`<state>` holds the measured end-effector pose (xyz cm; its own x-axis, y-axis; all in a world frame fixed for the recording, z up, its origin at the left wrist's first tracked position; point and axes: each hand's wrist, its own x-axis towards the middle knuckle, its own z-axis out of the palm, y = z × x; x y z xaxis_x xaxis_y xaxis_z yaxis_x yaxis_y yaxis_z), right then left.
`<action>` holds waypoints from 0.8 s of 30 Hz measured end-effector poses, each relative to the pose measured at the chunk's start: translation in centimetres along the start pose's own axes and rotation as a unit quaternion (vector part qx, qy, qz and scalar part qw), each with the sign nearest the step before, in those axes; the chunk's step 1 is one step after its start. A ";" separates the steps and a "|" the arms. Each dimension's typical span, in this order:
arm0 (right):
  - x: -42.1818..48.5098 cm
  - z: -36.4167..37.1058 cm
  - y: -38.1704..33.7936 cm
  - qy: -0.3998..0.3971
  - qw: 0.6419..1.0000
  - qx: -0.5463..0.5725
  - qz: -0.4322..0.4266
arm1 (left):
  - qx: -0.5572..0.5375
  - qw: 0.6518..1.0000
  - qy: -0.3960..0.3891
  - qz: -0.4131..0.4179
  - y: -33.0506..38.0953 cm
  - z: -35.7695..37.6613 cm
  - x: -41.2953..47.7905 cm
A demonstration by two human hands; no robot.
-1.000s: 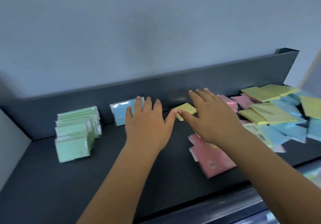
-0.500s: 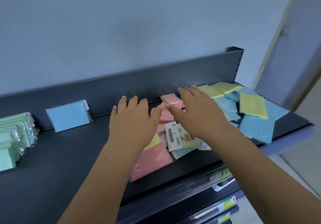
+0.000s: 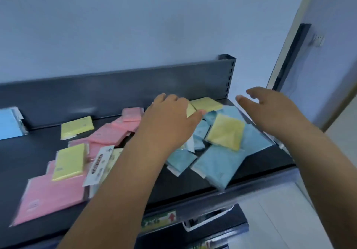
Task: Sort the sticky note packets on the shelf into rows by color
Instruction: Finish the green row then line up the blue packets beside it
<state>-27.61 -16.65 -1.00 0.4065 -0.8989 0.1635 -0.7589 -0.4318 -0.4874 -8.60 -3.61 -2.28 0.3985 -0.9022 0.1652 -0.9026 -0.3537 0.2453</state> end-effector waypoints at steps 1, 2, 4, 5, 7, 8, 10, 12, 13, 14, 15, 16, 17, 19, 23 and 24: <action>0.8 -0.5 1.6 -0.019 1.000 0.005 0.005 | -0.008 1.000 -0.001 0.007 1.7 0.8 0.7; 1.5 -0.9 3.0 -0.035 0.999 0.007 0.007 | -0.014 1.000 0.001 0.015 3.4 1.6 1.3; 2.6 -1.4 5.4 -0.064 0.998 0.000 -0.003 | -0.023 0.999 -0.003 0.023 6.4 3.1 2.2; 3.0 -1.5 6.4 -0.075 0.997 0.001 -0.013 | -0.023 0.999 -0.010 0.022 7.6 3.7 2.5; 3.6 -1.6 7.7 -0.095 0.995 0.017 -0.027 | -0.019 0.999 -0.026 0.017 9.3 4.7 2.9; 3.8 -1.5 8.2 -0.107 0.993 0.023 -0.035 | -0.014 0.999 -0.035 0.015 9.9 5.0 3.1; 4.1 -1.3 8.8 -0.130 0.990 0.021 -0.053 | 0.006 0.998 -0.055 0.011 10.4 5.6 3.3; 4.2 -1.2 9.1 -0.151 0.986 0.007 -0.076 | 0.032 0.997 -0.067 0.006 10.4 5.8 3.4; 4.1 -1.2 9.2 -0.165 0.983 0.001 -0.086 | 0.045 0.997 -0.067 0.002 10.2 5.9 3.4; 4.0 -1.3 9.3 -0.183 0.979 -0.002 -0.092 | 0.055 0.996 -0.067 -0.002 10.1 5.9 3.4; 3.8 -1.3 9.4 -0.205 0.974 -0.008 -0.097 | 0.062 0.996 -0.065 -0.006 10.0 5.9 3.3; 3.6 -1.4 9.5 -0.230 0.968 -0.020 -0.102 | 0.064 0.996 -0.063 -0.011 9.8 5.9 3.1; 3.5 -1.5 9.6 -0.251 0.961 -0.035 -0.111 | 0.064 0.996 -0.057 -0.018 9.6 5.9 2.9; 3.3 -1.6 9.7 -0.272 0.952 -0.053 -0.132 | 0.072 0.996 -0.036 -0.036 8.9 5.8 2.5; 3.6 -1.7 9.7 -0.278 0.948 -0.070 -0.139 | 0.086 0.994 -0.005 -0.073 7.7 5.5 1.6; 3.7 -1.6 9.6 -0.285 0.945 -0.081 -0.140 | 0.084 0.994 -0.003 -0.077 7.7 5.4 1.4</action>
<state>-34.21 -24.30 -3.71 0.7759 -0.5816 -0.2444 -0.6300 -0.6940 -0.3484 -15.81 -8.96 -5.35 0.5330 -0.8357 0.1323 -0.8459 -0.5229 0.1050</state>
